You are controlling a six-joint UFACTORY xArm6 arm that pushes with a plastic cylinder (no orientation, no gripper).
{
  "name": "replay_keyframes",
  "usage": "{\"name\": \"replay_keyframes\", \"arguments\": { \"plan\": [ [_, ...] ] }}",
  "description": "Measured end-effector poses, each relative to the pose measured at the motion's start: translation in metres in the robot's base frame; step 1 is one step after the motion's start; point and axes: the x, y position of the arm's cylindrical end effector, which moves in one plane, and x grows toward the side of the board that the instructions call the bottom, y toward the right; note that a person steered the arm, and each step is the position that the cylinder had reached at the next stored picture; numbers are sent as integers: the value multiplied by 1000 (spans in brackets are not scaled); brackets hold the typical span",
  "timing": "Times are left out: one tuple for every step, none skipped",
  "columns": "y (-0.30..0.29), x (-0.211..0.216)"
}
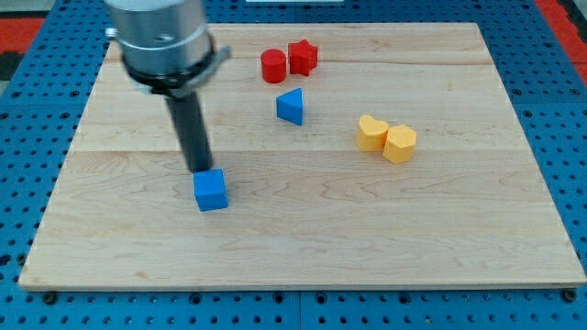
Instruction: Move the blue cube to the bottom center
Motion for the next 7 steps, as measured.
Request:
{"name": "replay_keyframes", "arguments": {
  "plan": [
    [-12, 35],
    [15, 44],
    [28, 33],
    [37, 8],
    [46, 42],
    [56, 49],
    [60, 34]
  ]
}}
